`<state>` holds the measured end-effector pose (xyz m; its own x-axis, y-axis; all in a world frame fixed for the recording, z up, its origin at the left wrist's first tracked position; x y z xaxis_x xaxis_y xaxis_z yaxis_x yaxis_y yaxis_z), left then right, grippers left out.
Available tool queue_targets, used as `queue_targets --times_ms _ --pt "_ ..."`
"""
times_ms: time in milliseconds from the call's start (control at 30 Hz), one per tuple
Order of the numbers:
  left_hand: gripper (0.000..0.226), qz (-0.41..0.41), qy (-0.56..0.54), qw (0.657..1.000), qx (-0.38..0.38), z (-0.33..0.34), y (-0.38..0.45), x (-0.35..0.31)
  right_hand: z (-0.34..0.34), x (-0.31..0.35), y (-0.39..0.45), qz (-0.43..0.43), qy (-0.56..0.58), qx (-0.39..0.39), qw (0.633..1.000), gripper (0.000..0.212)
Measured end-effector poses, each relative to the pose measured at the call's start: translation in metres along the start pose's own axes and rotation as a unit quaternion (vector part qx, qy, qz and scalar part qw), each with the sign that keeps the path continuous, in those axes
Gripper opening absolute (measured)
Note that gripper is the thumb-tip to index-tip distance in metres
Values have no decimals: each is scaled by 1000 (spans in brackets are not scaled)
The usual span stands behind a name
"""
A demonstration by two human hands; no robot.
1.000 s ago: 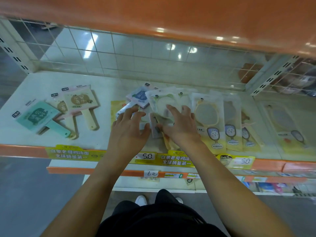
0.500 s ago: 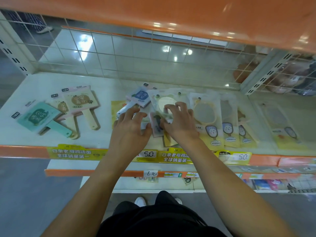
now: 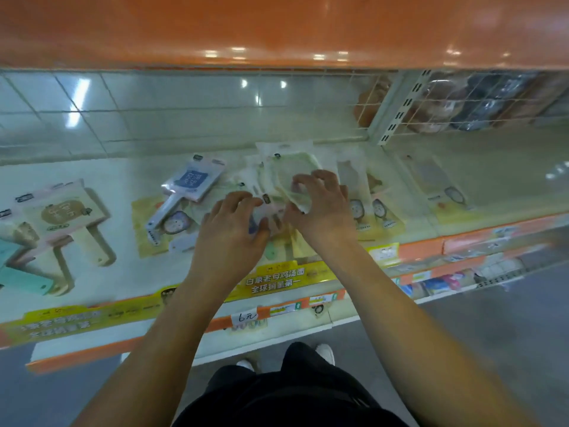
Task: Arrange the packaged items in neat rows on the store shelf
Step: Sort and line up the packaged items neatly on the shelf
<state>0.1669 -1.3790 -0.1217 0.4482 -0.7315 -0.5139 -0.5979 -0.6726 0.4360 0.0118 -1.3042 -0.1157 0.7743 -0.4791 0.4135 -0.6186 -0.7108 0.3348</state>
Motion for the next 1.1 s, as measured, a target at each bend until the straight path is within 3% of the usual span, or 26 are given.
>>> queue_targets --times_ms 100,433,733,933,1100 --pt "37 26 -10 1000 14 21 10 -23 -20 -32 -4 19 6 -63 998 46" --pt "42 44 -27 997 62 88 34 -108 -72 -143 -3 96 12 -85 992 41" --pt "39 2 14 993 119 153 58 -187 -100 -247 23 124 62 -87 987 45" --pt "41 -28 32 994 105 184 67 -214 -103 -289 44 100 67 -84 989 39" --pt "50 -41 53 996 66 192 63 -224 -98 -302 57 93 49 -15 994 42"
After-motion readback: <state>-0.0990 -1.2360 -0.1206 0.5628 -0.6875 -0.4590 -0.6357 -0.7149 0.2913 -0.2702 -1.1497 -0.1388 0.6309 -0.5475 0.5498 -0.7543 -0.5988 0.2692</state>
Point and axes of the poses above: each hand's wrist, its own y-axis towards the middle knuckle, its own z-axis out of the palm, x = y × z, the point moved 4 cm from there along y, towards the middle knuckle, and after that the axes turned 8 degrees about -x, right-handed, at the moved point
